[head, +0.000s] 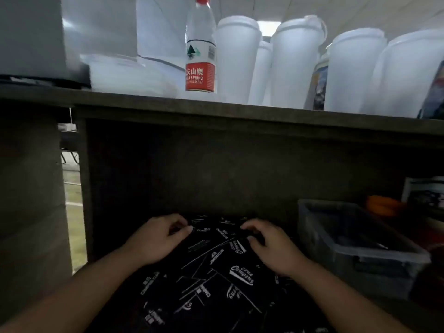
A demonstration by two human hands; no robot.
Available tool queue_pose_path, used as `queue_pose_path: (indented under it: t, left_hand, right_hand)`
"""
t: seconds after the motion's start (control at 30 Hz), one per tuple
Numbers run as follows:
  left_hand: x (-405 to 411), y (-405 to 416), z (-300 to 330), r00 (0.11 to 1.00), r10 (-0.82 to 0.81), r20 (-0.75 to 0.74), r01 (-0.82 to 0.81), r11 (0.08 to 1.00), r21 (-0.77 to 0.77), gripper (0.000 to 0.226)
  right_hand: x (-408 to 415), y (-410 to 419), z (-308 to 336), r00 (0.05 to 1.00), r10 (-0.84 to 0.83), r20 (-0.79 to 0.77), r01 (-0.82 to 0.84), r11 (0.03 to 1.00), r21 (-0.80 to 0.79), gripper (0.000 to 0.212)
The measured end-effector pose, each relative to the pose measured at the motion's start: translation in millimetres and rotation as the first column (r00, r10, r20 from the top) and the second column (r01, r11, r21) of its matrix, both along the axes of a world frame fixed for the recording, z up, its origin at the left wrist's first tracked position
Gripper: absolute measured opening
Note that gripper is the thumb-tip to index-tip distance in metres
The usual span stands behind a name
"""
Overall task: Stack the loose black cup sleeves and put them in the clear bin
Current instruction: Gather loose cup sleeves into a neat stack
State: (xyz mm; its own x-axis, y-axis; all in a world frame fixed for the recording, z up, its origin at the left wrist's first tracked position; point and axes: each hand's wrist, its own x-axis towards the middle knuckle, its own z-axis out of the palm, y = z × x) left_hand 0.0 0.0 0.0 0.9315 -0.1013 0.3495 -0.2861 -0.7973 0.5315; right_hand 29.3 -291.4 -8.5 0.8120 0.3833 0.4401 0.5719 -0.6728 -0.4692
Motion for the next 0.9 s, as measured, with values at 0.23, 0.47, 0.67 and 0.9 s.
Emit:
queue_pose_path:
  t: [0.23,0.47,0.67,0.9]
  left_hand:
    - [-19.5,-7.1,-7.4,0.992,0.021,-0.122,0.002,0.983,0.182,0.123]
    - [-18.7,-14.2,-3.9,0.984,0.082,-0.160,-0.073,0.995,0.067,0.059]
    - [-7.8,-29.5,20.9,0.999,0.022,0.046,-0.013,0.982,-0.188,0.013]
    - [-0.8,-63.8,20.5,0.961,-0.230,0.151,0.269,0.904,-0.333,0.008]
  right_hand:
    - [-39.0,16.2,2.5,0.996,-0.086,-0.027,0.087,0.995,0.039,0.025]
    - [-47.3,18.3,-2.1,0.987,-0.151,0.061,0.145,0.985,0.092,0.025]
    - [-39.3,14.1,-6.0,0.984,-0.140,0.108,0.120,0.978,0.172,0.046]
    - [-35.1,4.4,-0.9,0.959,-0.099,0.264,0.067,0.990,0.127,0.038]
